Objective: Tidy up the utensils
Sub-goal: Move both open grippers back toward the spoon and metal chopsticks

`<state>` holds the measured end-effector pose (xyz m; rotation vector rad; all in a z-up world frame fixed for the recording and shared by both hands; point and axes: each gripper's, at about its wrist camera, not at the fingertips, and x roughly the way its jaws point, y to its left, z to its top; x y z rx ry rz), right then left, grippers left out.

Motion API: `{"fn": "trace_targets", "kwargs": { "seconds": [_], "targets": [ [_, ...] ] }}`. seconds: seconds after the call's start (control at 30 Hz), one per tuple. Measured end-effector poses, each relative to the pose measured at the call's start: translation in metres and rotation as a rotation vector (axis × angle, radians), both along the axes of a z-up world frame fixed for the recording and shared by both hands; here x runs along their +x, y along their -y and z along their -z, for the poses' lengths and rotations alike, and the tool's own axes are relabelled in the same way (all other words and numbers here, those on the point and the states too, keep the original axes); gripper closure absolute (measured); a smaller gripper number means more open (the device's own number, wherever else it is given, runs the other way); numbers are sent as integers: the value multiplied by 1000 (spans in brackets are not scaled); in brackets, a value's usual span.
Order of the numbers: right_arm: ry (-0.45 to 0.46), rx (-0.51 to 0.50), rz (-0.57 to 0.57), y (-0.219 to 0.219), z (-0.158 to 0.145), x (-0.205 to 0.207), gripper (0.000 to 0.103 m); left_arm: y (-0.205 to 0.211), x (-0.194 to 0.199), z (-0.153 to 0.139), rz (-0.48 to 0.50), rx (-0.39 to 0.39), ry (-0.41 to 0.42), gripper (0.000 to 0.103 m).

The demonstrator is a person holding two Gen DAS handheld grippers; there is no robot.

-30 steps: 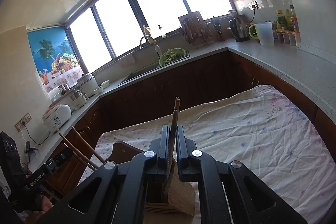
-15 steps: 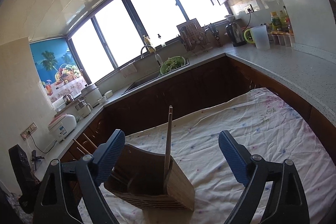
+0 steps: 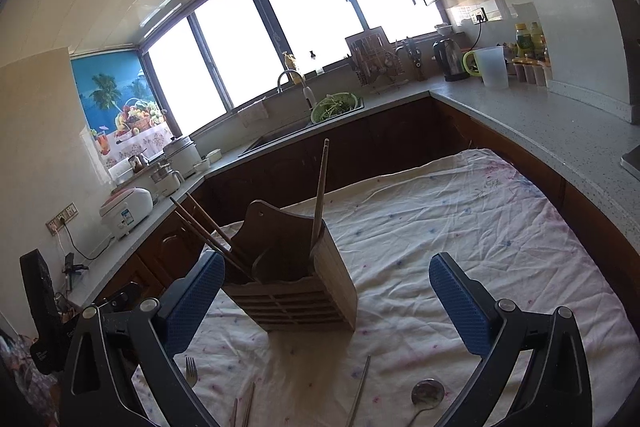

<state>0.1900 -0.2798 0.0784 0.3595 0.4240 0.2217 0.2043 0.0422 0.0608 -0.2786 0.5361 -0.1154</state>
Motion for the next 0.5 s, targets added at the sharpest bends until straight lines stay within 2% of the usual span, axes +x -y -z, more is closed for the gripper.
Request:
{"fn": "trace_targets", "kwargs": {
  "seconds": [0.2,0.5],
  "targets": [
    [-10,12,43,19,11,-36,0,-5,-27,11,-6,7,-34,9],
    [-72,0,77,32,40,-73,0,-10,-55,37,-17,-6,-106,9]
  ]
}}
